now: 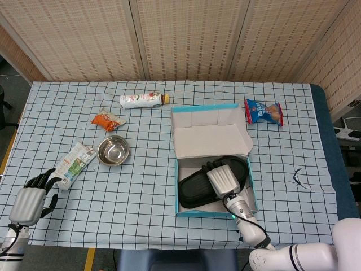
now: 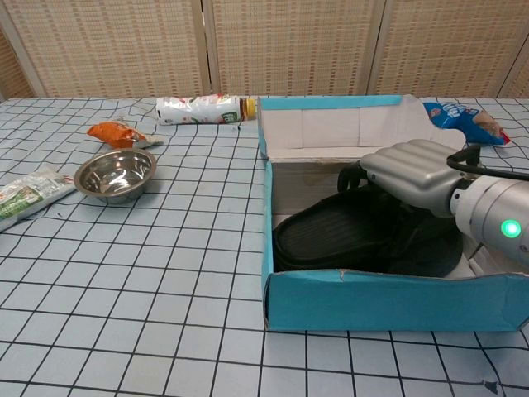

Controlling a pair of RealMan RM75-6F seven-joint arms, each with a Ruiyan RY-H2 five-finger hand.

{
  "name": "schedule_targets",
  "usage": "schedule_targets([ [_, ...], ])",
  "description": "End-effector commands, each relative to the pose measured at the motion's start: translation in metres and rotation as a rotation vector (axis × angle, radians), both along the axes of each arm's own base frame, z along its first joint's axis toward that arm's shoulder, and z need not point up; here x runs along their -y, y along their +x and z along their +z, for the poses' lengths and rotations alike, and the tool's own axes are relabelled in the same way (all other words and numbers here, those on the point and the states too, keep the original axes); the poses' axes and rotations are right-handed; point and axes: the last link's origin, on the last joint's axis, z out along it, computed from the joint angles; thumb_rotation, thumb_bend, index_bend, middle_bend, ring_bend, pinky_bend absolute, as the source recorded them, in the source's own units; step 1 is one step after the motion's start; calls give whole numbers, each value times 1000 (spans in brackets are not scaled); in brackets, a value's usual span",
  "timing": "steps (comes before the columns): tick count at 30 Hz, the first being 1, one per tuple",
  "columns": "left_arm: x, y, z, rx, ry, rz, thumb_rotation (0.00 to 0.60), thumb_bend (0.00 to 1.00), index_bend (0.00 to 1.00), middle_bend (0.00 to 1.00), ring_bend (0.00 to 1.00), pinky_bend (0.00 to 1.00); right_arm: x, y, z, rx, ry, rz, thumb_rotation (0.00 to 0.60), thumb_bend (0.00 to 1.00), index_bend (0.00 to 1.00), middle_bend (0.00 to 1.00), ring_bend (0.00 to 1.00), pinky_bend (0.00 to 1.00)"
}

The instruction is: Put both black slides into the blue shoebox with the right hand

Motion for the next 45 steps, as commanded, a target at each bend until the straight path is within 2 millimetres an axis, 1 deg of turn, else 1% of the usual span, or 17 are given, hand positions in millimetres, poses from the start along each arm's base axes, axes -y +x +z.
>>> schedule_targets([
  [1, 0, 0, 0, -6, 1, -2, 600, 500, 277, 105, 177, 285, 0, -3, -1, -14, 0, -1, 600, 1, 727, 732, 565, 584],
  [10, 0, 0, -1, -2, -2, 3, 600, 500, 277, 105, 193, 285, 1, -11, -4, -21, 5, -22, 600, 3, 713, 732, 560, 584],
  [14, 0, -1, 0, -7, -2, 1, 600, 500, 277, 105, 193, 285, 2, -9, -1, 18, 5, -23, 600, 2, 639, 722, 491, 584],
  [16, 0, 0, -1, -2, -1, 2, 600, 500, 277, 105, 193, 285, 3, -7, 2, 47, 7, -23, 600, 2, 560, 637, 393, 581],
  [18, 0, 0, -1, -2, -2, 1, 600, 500, 277, 105, 193, 285, 3, -5, 5, 78, 18, -24, 600, 2, 486, 507, 266, 561],
  [20, 0, 0, -1, -8, -3, 1, 600, 500, 277, 105, 193, 285, 3, -2, 10, 109, 38, -30, 600, 2, 403, 340, 94, 499],
  [21, 0, 0, -1, -7, -3, 2, 600, 500, 277, 105, 193, 285, 3, -1, 12, 126, 46, -35, 600, 2, 355, 261, 30, 455],
  [22, 0, 0, -1, -5, -3, 2, 600, 500, 277, 105, 193, 285, 3, 0, 15, 149, 56, -42, 600, 1, 317, 213, 7, 420],
  [25, 0, 0, -1, -5, -1, 0, 600, 500, 277, 105, 193, 285, 3, 3, 24, 191, 76, -48, 600, 2, 222, 118, 0, 330],
  [28, 0, -1, -1, -6, -1, 3, 600, 500, 277, 105, 193, 285, 4, 5, 33, 219, 75, -43, 600, 1, 147, 68, 0, 257],
  [32, 0, 0, -1, -4, -2, 3, 600, 500, 277, 105, 193, 285, 4, 5, 39, 233, 76, -42, 600, 2, 109, 42, 0, 205],
  [36, 0, -1, -1, -12, -3, 2, 600, 500, 277, 105, 193, 285, 5, 4, 46, 251, 72, -41, 600, 1, 56, 5, 0, 128],
  [37, 0, -1, -2, -9, -4, 3, 600, 500, 277, 105, 193, 285, 4, 5, 54, 278, 71, -50, 600, 1, 52, 2, 0, 124],
  [42, -1, -1, -2, -6, -6, 7, 600, 500, 277, 105, 193, 284, -1, 3, 73, 322, 86, -56, 600, 2, 49, 2, 0, 120],
  [45, 0, -1, -1, -10, -1, 2, 600, 500, 277, 105, 193, 285, -9, -6, 95, 330, 45, -39, 600, 1, 50, 0, 0, 119],
])
